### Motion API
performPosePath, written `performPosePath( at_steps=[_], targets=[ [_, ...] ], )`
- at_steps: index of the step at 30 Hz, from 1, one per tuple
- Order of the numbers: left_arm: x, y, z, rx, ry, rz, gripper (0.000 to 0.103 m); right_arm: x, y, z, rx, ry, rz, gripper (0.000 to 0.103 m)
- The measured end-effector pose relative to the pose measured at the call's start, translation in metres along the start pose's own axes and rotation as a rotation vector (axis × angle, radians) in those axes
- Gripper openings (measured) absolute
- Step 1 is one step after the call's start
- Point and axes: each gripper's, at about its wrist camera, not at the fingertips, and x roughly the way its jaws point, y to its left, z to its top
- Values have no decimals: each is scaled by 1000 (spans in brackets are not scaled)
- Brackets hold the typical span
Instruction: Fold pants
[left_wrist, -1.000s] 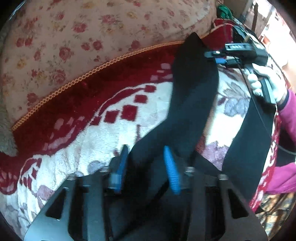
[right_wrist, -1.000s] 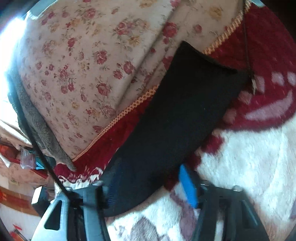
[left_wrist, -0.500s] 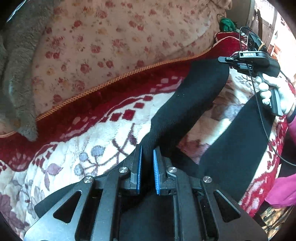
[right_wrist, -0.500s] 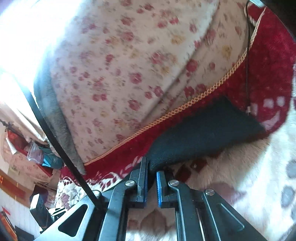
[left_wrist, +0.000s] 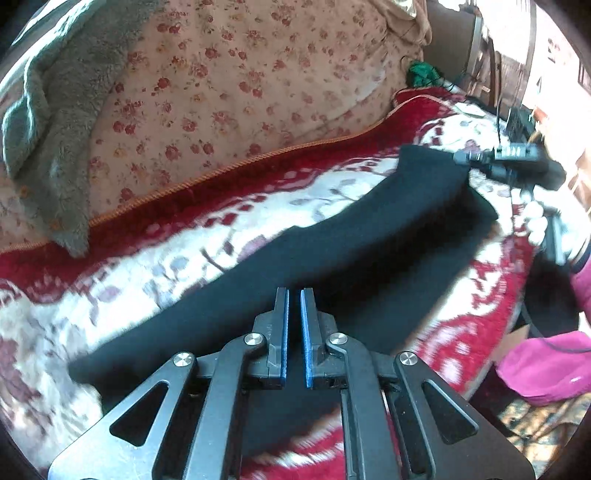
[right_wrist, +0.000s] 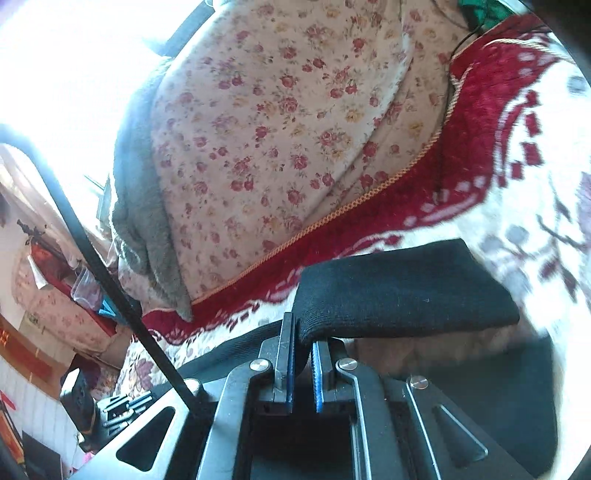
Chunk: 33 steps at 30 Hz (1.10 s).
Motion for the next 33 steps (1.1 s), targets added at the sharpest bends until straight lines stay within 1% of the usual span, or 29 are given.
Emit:
performPosePath(
  at_steps=[2, 4, 6, 7, 8, 10, 11, 12, 13, 14, 16, 18, 21, 22, 24, 25, 26, 28, 30, 32, 33],
  targets=[
    [2, -6, -12, -4, 12, 28, 5, -10, -1, -18, -9, 12, -14, 7],
    [6, -6, -23, -37, 31, 21, 5, -16, -7, -36, -9, 25, -38, 7],
    [8, -5, -31, -82, 41, 20, 5, -19, -16, -49, 20, 31, -33, 7],
    [8, -3, -32, -107, 45, 18, 5, -20, -22, -54, 33, 35, -43, 7],
    [9, 1, -33, -153, 50, 3, 5, -20, -27, -57, 42, 36, -51, 7],
    [7, 9, -33, -238, 39, -25, 5, -20, -38, -61, 99, 34, -28, 7],
    [6, 11, -33, -269, 39, -29, 7, -21, -41, -62, 114, 29, -14, 8],
    [7, 15, -34, -315, 39, -31, 10, -23, -42, -62, 126, 13, -12, 12],
    [7, 17, -35, -347, 34, -33, 19, -23, -42, -61, 134, 6, -6, 17],
    [8, 19, -36, -378, 27, -36, 31, -23, -43, -61, 139, 3, 3, 21],
    [11, 26, -41, -464, 18, -62, 41, -22, -46, -62, 171, 9, 9, 42],
    [16, 32, -46, -543, 19, -76, 41, -18, -51, -61, 208, 26, 12, 43],
    [18, 41, -53, -660, -2, -57, 41, -17, -50, -59, 211, 18, 18, 43],
    [18, 46, -56, -718, -16, -71, 41, -16, -48, -57, 211, 14, 26, 43],
    [17, 53, -60, -788, -37, -97, 43, -14, -44, -54, 208, 13, 42, 43],
    [16, 54, -61, -811, -47, -105, 49, -10, -42, -52, 207, 19, 51, 43],
    [15, 55, -62, -825, -58, -113, 52, -8, -42, -51, 206, 25, 53, 44],
    [15, 55, -62, -841, -65, -120, 52, 4, -41, -49, 215, 60, 34, 47],
    [15, 53, -61, -855, -71, -134, 52, 15, -42, -49, 229, 88, 23, 47],
    [17, 49, -61, -869, -76, -154, 52, 22, -43, -50, 238, 93, 30, 47],
    [18, 47, -60, -874, -75, -162, 52, 28, -43, -49, 237, 97, 48, 47]
  ],
)
